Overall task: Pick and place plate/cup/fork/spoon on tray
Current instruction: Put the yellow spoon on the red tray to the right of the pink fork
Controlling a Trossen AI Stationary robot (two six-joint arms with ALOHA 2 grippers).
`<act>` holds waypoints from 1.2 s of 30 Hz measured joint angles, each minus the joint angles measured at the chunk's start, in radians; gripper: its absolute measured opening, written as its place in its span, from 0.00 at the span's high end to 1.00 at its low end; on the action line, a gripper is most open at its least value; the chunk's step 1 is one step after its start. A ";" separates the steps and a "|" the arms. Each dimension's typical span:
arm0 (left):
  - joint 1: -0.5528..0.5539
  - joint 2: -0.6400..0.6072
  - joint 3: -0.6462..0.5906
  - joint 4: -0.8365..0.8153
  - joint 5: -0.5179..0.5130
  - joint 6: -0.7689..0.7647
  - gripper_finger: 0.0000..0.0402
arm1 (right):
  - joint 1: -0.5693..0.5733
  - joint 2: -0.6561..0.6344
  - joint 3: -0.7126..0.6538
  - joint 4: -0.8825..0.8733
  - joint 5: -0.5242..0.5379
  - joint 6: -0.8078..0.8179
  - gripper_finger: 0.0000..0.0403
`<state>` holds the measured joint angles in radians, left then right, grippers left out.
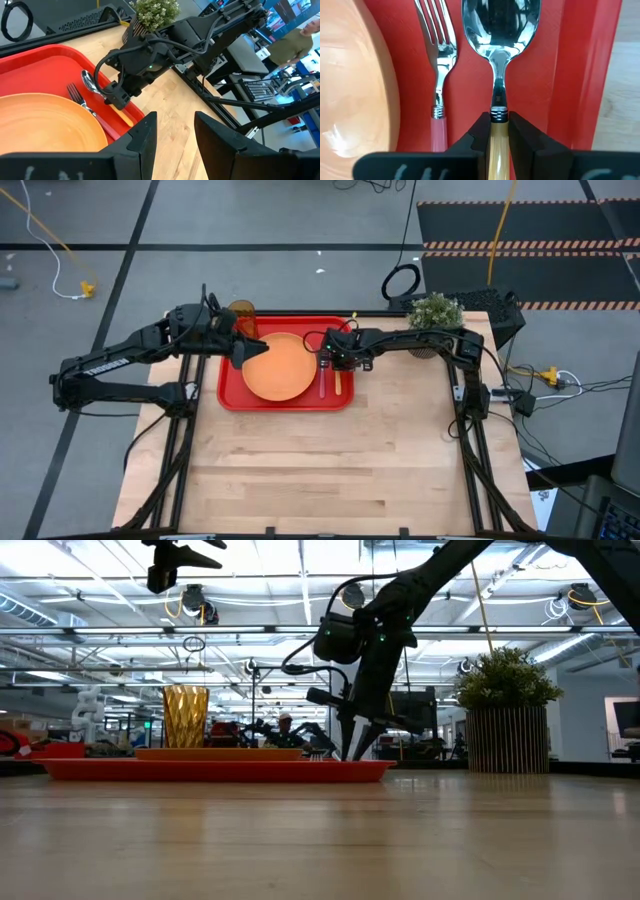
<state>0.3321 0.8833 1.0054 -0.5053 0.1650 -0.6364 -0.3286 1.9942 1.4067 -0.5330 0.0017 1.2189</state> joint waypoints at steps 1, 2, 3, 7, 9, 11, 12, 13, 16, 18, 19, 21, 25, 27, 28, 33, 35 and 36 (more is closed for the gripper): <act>0.000 0.000 0.000 0.000 0.000 0.000 0.67 | 0.000 0.000 0.000 0.000 0.000 0.001 0.92; 0.000 0.000 0.000 0.000 0.000 0.000 0.67 | 0.000 0.000 0.000 0.000 0.001 0.003 0.92; 0.000 0.000 0.000 0.000 0.000 0.000 0.67 | 0.000 0.000 0.000 -0.001 0.001 0.004 0.92; 0.000 0.000 0.000 0.000 0.000 0.000 0.67 | 0.000 0.000 0.000 -0.005 0.001 0.004 0.89; 0.000 0.000 0.000 0.000 0.000 0.000 0.67 | 0.000 0.000 0.000 -0.013 0.001 0.008 0.87; 0.000 0.000 0.000 0.000 0.000 0.000 0.67 | 0.000 0.000 0.000 -0.017 0.001 0.014 0.84; 0.000 0.000 0.000 0.000 0.000 0.000 0.67 | 0.000 0.000 0.000 -0.017 -0.001 0.017 0.83; 0.000 0.000 0.000 0.000 0.000 0.000 0.67 | 0.000 0.000 0.000 -0.017 -0.001 0.019 0.83; 0.000 0.000 0.000 0.000 0.000 0.000 0.67 | 0.000 0.000 0.000 -0.017 -0.002 0.019 0.81; 0.000 0.000 0.000 0.000 0.000 0.000 0.67 | 0.000 0.000 0.000 -0.017 -0.002 0.019 0.80; 0.000 0.000 0.000 0.000 0.000 0.000 0.67 | 0.000 0.000 0.000 -0.017 -0.002 0.019 0.80; 0.000 0.000 0.000 0.000 0.000 0.000 0.67 | 0.000 0.000 0.000 -0.017 -0.003 0.025 0.80; 0.000 0.000 0.000 0.000 0.001 -0.017 0.67 | 0.000 -0.002 0.000 -0.017 -0.004 0.026 0.80; 0.000 0.000 0.000 0.000 0.002 -0.021 0.67 | 0.000 -0.011 0.000 -0.022 -0.008 0.026 0.80; 0.000 0.000 0.000 0.000 0.007 -0.024 0.67 | 0.000 -0.014 0.000 -0.018 -0.013 0.025 0.80; -0.004 0.000 0.000 0.000 0.021 -0.027 0.67 | 0.007 -0.023 0.000 -0.036 -0.055 0.003 0.80; -0.008 0.000 0.000 0.000 0.021 -0.027 0.67 | 0.018 -0.024 0.000 -0.050 -0.055 0.000 0.80; -0.010 0.000 0.000 0.000 0.021 -0.027 0.67 | 0.025 -0.024 0.000 -0.056 -0.056 -0.001 0.80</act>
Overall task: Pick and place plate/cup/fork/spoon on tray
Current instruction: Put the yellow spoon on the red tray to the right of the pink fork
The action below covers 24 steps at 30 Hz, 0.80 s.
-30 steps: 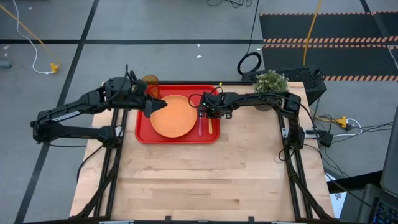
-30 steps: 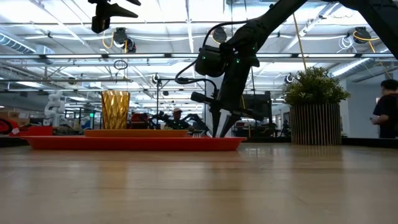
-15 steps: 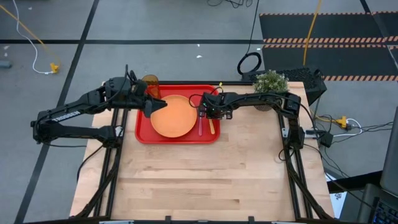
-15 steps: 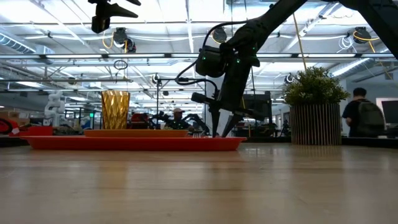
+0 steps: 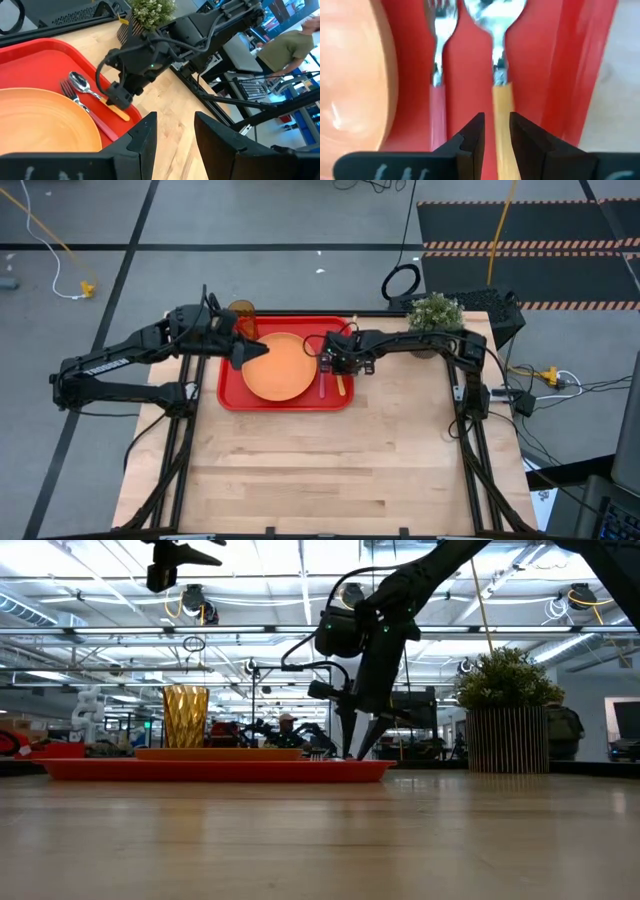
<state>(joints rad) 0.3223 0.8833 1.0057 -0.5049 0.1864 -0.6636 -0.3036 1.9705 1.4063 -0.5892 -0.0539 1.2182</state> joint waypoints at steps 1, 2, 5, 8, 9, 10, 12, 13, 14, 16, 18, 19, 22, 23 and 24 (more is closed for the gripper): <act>-0.002 0.000 0.000 0.000 0.000 0.000 0.67 | 0.007 0.000 0.000 -0.002 0.000 0.000 0.80; -0.005 0.000 0.000 0.000 0.000 0.000 0.67 | 0.013 0.000 0.000 -0.005 0.000 0.000 0.80; -0.014 0.000 0.000 0.000 0.000 0.000 0.67 | 0.030 0.000 0.000 -0.033 0.003 -0.006 0.80; -0.025 0.000 0.000 0.000 0.000 0.000 0.67 | 0.046 0.000 0.000 -0.050 0.022 -0.008 0.80; -0.027 0.000 0.000 0.000 0.000 0.000 0.67 | 0.052 0.000 0.000 -0.052 0.029 -0.006 0.80; -0.031 0.000 0.000 0.000 0.000 0.000 0.67 | 0.056 0.000 0.000 -0.052 0.030 -0.004 0.80; -0.036 0.000 0.000 0.000 0.000 0.000 0.67 | 0.064 0.000 0.000 -0.052 0.030 -0.002 0.80; -0.037 0.000 0.000 0.000 0.000 0.000 0.67 | 0.067 0.000 0.000 -0.052 0.030 -0.001 0.80; -0.039 0.000 0.000 0.000 0.000 0.000 0.67 | 0.070 0.000 0.000 -0.052 0.030 -0.001 0.80; -0.043 0.000 0.000 0.000 0.000 0.000 0.67 | 0.076 0.000 0.000 -0.052 0.032 -0.001 0.80; -0.044 0.000 0.000 0.000 0.000 0.000 0.67 | 0.083 0.000 0.000 -0.052 0.041 0.000 0.80; -0.044 0.000 0.000 0.000 0.000 0.000 0.67 | 0.085 0.000 0.000 -0.052 0.051 0.000 0.80; -0.044 0.000 0.000 0.000 0.000 0.001 0.67 | 0.092 0.000 0.000 -0.053 0.056 0.010 0.80; -0.044 0.000 0.000 0.001 0.000 0.001 0.67 | 0.095 0.000 0.000 -0.052 0.057 0.014 0.80; -0.044 0.000 0.000 0.000 0.000 0.001 0.67 | 0.097 0.000 0.000 -0.052 0.059 0.018 0.80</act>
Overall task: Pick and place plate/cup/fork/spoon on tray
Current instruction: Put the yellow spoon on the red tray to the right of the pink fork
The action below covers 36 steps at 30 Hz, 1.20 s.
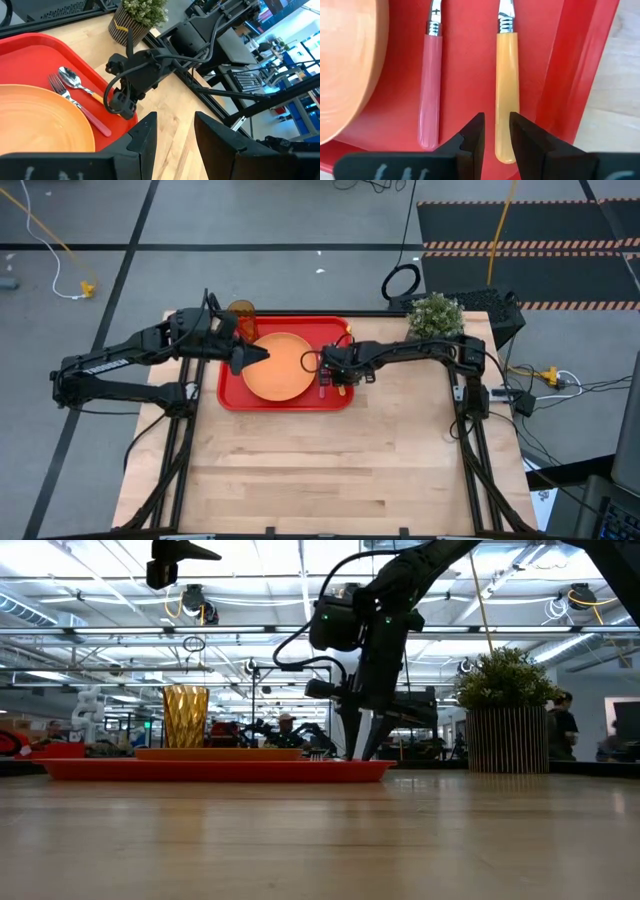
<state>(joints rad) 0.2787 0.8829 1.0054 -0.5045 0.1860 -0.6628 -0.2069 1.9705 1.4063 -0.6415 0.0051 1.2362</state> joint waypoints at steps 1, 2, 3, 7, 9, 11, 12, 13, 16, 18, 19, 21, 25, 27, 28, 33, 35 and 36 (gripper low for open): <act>0.000 0.000 0.000 0.000 0.000 0.000 0.67 | 0.002 0.000 0.000 0.000 0.006 0.001 0.80; 0.000 0.000 0.000 0.000 0.001 0.000 0.67 | 0.005 0.000 -0.002 0.002 0.016 0.001 0.80; 0.000 0.000 0.000 0.000 0.005 0.000 0.67 | 0.006 0.000 -0.007 0.004 0.019 0.006 0.80; 0.000 0.000 0.000 0.000 0.023 0.001 0.67 | 0.018 0.000 -0.028 0.010 0.017 0.014 0.80; 0.000 0.000 0.000 0.000 0.024 0.001 0.67 | 0.026 0.000 -0.044 0.031 0.015 0.035 0.80; 0.000 0.000 0.000 0.000 0.024 0.000 0.67 | 0.033 0.000 -0.055 0.052 0.010 0.053 0.80; 0.000 0.000 0.000 0.000 0.024 0.000 0.67 | 0.033 0.000 -0.058 0.063 -0.005 0.060 0.80; 0.000 0.000 0.000 0.000 0.024 0.000 0.67 | 0.033 0.000 -0.059 0.069 -0.011 0.062 0.80; 0.000 0.000 0.000 0.000 0.024 0.001 0.67 | 0.033 0.000 -0.060 0.069 -0.011 0.062 0.80; 0.000 0.000 0.000 0.000 0.025 0.004 0.67 | 0.033 0.000 -0.060 0.069 -0.011 0.062 0.80; 0.000 0.000 0.000 0.000 0.025 0.004 0.67 | 0.033 0.000 -0.060 0.069 -0.011 0.063 0.80; 0.000 0.000 0.000 0.000 0.025 0.004 0.67 | 0.032 0.000 -0.060 0.069 -0.015 0.073 0.80; 0.000 -0.001 0.000 0.000 0.026 0.003 0.67 | 0.032 0.000 -0.060 0.078 -0.033 0.086 0.80; 0.000 -0.001 0.000 0.000 0.026 0.002 0.67 | 0.032 0.000 -0.060 0.084 -0.032 0.088 0.80; 0.000 -0.001 0.000 0.000 0.026 0.000 0.67 | 0.032 0.000 -0.060 0.086 -0.032 0.088 0.80; 0.000 -0.001 0.000 0.000 0.026 -0.008 0.67 | 0.032 0.000 -0.060 0.098 -0.033 0.088 0.80; 0.000 -0.001 0.000 0.000 0.026 -0.013 0.67 | 0.031 0.000 -0.060 0.106 -0.033 0.088 0.80; 0.000 -0.001 0.000 0.000 0.026 -0.018 0.67 | 0.031 0.000 -0.060 0.106 -0.033 0.088 0.80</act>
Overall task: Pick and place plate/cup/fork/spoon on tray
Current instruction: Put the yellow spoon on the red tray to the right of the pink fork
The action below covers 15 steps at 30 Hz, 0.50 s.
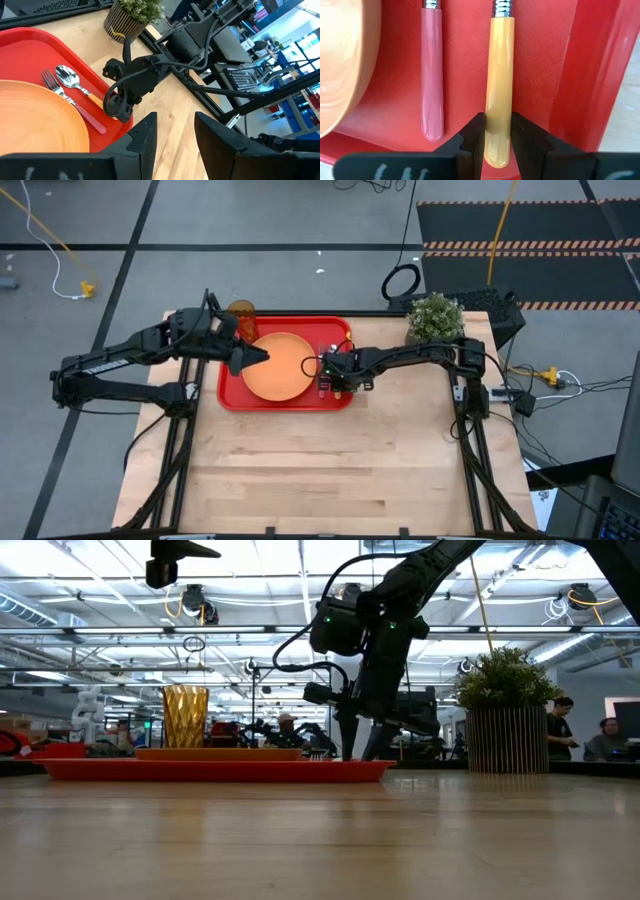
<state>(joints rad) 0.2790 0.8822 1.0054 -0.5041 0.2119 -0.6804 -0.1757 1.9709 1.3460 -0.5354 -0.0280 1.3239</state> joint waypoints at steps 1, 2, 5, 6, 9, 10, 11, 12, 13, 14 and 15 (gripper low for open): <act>0.000 0.000 0.000 0.000 0.000 -0.002 0.67 | 0.000 0.000 0.000 0.000 0.000 0.000 0.80; 0.000 0.000 0.000 0.000 0.000 -0.003 0.67 | -0.001 0.000 0.000 0.001 0.001 0.000 0.80; 0.000 0.000 0.000 0.000 0.000 -0.003 0.67 | -0.001 0.000 0.000 0.001 0.001 0.009 0.80; 0.000 0.000 0.000 0.000 0.000 -0.004 0.67 | -0.001 0.000 0.000 0.000 0.002 0.017 0.80; 0.000 0.000 0.000 0.000 0.000 -0.005 0.67 | -0.001 0.000 0.000 -0.019 0.010 0.049 0.79; -0.001 0.000 0.000 0.000 0.000 -0.006 0.67 | -0.001 0.000 0.000 -0.025 0.017 0.058 0.79; -0.001 0.000 0.000 0.000 0.000 -0.006 0.67 | -0.001 0.000 0.000 -0.028 0.023 0.069 0.78; -0.004 0.000 0.000 0.000 0.000 -0.007 0.67 | -0.001 0.000 0.000 -0.028 0.024 0.078 0.77; -0.007 0.000 0.000 0.000 -0.001 -0.010 0.67 | -0.001 0.000 0.000 -0.027 0.024 0.085 0.77; -0.011 0.000 0.000 0.000 0.000 -0.010 0.67 | -0.001 0.000 0.000 -0.024 0.024 0.092 0.76; -0.015 0.000 0.000 0.000 -0.001 -0.010 0.67 | -0.001 0.000 0.000 -0.019 0.024 0.097 0.74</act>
<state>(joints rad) 0.2639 0.8822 1.0054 -0.5041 0.2113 -0.6903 -0.1764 1.9713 1.3460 -0.5540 -0.0040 1.4204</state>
